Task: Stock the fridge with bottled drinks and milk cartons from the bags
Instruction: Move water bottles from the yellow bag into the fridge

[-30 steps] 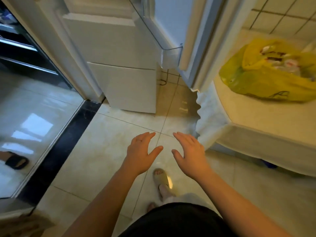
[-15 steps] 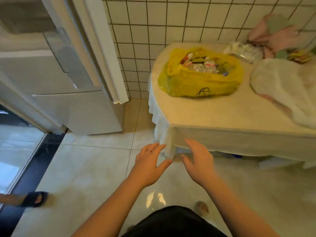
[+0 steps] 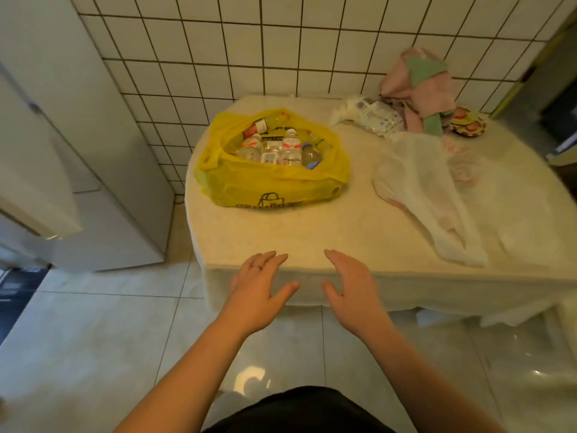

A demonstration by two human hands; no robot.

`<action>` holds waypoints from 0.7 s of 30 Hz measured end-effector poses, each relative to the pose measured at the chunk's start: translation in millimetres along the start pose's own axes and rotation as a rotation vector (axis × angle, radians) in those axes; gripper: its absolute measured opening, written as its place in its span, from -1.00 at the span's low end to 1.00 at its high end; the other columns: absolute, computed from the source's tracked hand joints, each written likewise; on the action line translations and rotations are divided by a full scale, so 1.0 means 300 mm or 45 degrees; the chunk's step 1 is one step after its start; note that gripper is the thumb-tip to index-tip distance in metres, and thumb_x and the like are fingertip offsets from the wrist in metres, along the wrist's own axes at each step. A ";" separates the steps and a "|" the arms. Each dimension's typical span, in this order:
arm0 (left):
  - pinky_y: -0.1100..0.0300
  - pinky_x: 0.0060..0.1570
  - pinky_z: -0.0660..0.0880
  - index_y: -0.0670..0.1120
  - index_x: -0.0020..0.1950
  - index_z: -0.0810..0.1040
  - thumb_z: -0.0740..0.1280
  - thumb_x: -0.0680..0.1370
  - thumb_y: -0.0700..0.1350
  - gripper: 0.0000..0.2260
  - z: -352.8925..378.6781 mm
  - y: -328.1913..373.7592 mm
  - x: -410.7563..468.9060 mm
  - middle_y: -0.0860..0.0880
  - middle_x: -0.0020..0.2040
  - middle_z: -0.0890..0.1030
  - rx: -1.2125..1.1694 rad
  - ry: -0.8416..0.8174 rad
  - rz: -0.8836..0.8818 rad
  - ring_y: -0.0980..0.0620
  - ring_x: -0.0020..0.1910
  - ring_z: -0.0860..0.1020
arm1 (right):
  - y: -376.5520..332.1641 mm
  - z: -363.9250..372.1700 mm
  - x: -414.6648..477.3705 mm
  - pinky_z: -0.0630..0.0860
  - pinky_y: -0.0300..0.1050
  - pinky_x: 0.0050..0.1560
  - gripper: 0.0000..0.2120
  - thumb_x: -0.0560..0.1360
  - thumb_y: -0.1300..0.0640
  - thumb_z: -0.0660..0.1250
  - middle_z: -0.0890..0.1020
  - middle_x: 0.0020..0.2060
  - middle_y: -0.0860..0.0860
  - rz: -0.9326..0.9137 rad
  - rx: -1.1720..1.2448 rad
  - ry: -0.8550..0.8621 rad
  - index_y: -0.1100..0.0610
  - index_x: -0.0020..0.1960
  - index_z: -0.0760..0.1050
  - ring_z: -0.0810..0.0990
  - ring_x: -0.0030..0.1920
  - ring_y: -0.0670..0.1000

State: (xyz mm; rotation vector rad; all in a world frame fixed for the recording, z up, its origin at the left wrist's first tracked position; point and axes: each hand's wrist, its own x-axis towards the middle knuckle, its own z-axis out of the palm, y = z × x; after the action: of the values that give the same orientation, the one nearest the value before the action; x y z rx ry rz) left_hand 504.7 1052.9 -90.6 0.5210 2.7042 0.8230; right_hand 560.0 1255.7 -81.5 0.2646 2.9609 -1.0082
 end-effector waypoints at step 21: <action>-0.03 0.47 0.18 0.09 0.52 0.29 0.29 0.56 0.21 -0.44 -0.369 -0.090 0.840 -0.01 0.53 0.28 -0.004 0.233 -0.021 -0.08 0.51 0.16 | -0.117 -0.114 0.902 0.38 0.15 0.25 -0.49 0.42 0.00 0.29 0.52 0.31 -0.04 -0.207 -0.327 0.199 0.00 0.37 0.45 0.45 0.33 0.13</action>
State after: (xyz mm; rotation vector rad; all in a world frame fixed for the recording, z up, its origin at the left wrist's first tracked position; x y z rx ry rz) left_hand 232.1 1082.1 -54.1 0.4414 2.8681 0.9113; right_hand 289.4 1292.0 -48.5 0.1047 3.2541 -0.6307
